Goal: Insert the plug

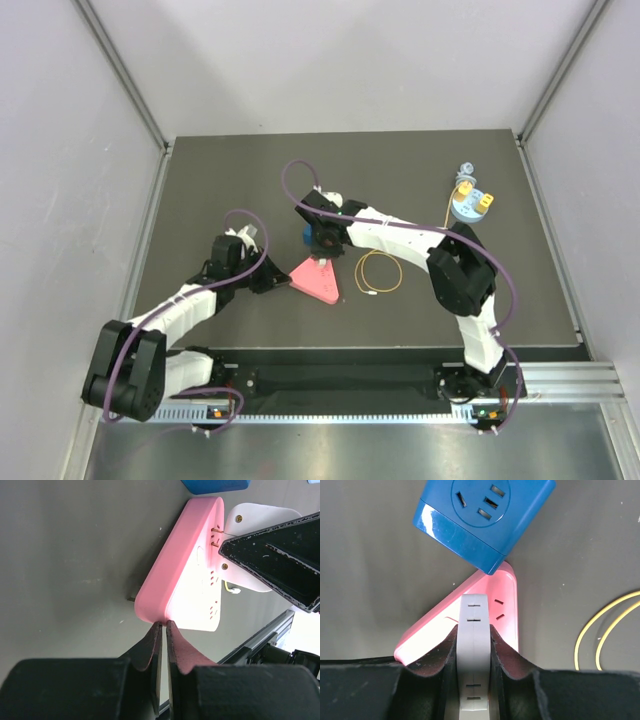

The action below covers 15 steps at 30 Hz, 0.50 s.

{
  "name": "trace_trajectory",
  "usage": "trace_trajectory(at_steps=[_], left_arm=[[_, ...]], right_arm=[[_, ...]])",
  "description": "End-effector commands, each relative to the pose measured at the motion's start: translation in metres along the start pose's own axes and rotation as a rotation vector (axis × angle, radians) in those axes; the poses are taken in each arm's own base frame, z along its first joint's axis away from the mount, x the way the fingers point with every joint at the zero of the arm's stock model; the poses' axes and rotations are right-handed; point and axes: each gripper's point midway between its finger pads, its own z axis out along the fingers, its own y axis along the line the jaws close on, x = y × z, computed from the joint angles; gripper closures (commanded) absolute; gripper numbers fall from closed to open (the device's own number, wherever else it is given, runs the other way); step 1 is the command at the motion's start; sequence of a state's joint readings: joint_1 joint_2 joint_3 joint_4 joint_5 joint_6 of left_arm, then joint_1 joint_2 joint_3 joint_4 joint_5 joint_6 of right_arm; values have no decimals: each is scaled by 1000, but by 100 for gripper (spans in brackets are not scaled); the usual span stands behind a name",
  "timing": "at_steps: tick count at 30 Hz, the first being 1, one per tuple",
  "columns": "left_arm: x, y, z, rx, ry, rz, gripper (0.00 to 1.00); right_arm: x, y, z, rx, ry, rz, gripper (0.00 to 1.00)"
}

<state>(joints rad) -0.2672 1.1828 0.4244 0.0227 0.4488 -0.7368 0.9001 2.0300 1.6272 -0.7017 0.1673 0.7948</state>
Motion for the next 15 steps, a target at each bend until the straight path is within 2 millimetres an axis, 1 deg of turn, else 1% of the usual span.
trace_trajectory(at_steps=[1, 2, 4, 6, 8, 9, 12, 14, 15], left_arm=[[22, 27, 5, -93, 53, -12, 89], [22, 27, 5, -94, 52, -12, 89], [21, 27, 5, -94, 48, -13, 89], [19, 25, 5, -91, 45, -5, 89], [18, 26, 4, -98, 40, -2, 89], [18, 26, 3, -98, 40, -2, 89], [17, 25, 2, -102, 34, 4, 89], [18, 24, 0, -103, 39, 6, 88], [14, 22, -1, -106, 32, 16, 86]], right_arm=[[13, 35, -13, -156, 45, 15, 89], [14, 35, -12, -158, 48, 15, 90], [16, 29, -7, -135, 58, 26, 91], [19, 18, -3, -90, 64, 26, 91], [19, 10, -1, -58, 61, 24, 91], [19, 5, -1, -31, 55, 19, 91], [14, -2, -5, -2, 32, 2, 92], [11, -5, -8, 10, 19, -14, 96], [7, -5, -13, 3, 5, -28, 99]])
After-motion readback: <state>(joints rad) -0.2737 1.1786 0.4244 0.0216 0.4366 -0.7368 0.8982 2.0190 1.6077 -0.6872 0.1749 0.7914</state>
